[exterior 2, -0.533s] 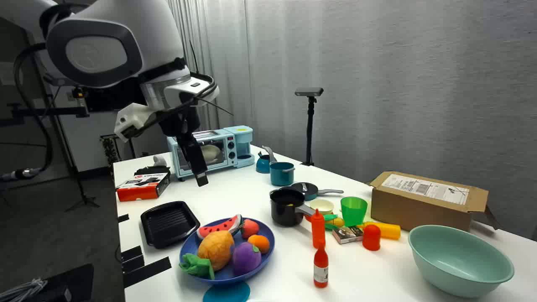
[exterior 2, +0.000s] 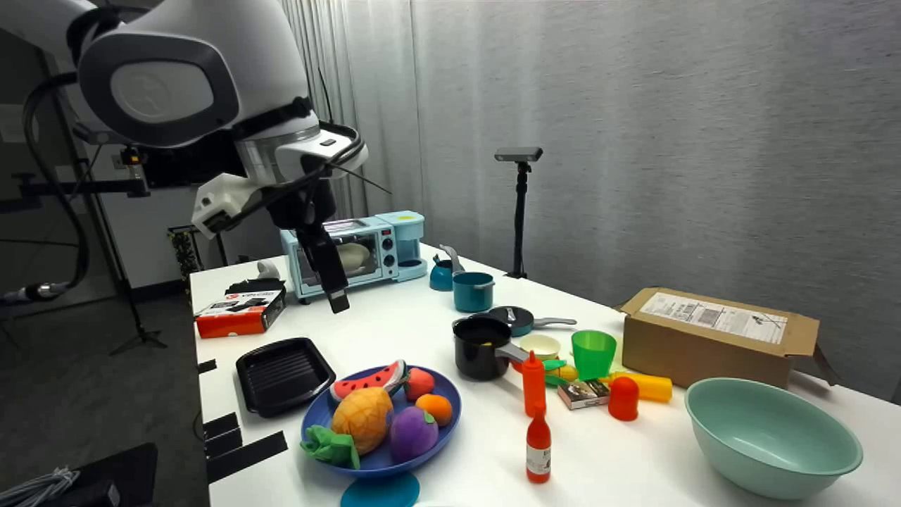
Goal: Put the black lid on the black pot
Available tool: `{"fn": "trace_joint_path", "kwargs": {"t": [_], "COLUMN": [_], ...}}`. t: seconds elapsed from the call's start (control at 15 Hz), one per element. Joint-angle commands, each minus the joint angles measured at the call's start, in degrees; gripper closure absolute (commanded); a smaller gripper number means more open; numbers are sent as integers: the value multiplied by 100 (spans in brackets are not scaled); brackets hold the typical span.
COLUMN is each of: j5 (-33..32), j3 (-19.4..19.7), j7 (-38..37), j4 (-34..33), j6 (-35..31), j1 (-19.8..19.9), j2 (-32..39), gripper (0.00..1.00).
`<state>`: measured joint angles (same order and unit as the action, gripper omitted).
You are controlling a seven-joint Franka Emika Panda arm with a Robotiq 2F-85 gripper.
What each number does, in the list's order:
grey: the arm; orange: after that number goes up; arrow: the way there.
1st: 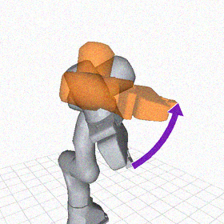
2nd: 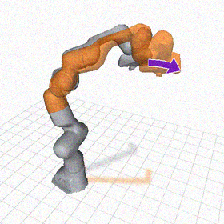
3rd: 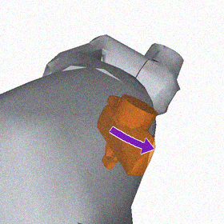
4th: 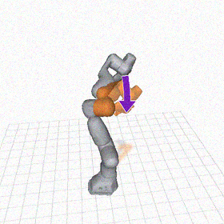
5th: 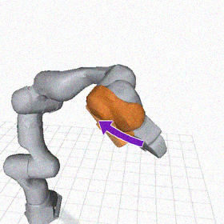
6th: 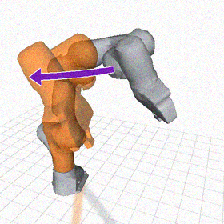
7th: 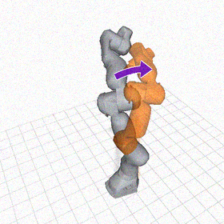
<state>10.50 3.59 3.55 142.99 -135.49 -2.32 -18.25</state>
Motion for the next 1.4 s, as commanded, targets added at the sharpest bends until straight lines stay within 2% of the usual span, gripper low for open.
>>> {"fn": "trace_joint_path", "kwargs": {"t": [0.0, 0.47, 0.67, 0.93, 1.33], "j5": [14, 14, 34, -51, -671], "j3": [-42, -42, -49, -140, -501], "j7": [10, 10, -104, -177, -788], "j4": [-10, -10, -185, -769, -2188], "j6": [18, 18, -65, -144, -112], "j1": [45, 45, 62, 36, -19], "j2": [-1, 0, 223, 875, 2217], "gripper": [0, 0, 0, 0, 0]}}
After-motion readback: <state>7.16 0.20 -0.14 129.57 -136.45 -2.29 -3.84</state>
